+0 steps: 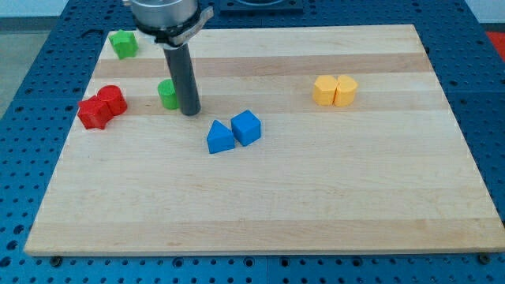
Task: Slide the green circle towards the up
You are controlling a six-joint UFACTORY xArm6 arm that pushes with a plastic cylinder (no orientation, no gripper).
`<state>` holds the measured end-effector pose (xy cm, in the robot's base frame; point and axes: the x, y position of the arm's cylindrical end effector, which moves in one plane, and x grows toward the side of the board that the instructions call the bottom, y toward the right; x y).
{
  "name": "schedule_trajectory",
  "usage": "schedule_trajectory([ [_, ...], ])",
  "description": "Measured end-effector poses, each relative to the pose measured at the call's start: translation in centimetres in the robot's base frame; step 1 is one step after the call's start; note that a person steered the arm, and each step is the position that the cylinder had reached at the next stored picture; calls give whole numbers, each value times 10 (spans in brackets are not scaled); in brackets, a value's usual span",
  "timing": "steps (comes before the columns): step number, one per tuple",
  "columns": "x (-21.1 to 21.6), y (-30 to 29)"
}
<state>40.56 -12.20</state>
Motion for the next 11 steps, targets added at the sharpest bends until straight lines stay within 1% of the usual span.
schedule_trajectory([
  [1, 18, -28],
  [2, -4, -30],
  [4, -88, -30],
  [5, -119, -30],
  [6, -146, -30],
  [7, -146, -30],
  [8, -132, -1],
  [9, -158, 40],
  [10, -199, 47],
  [11, -205, 36],
])
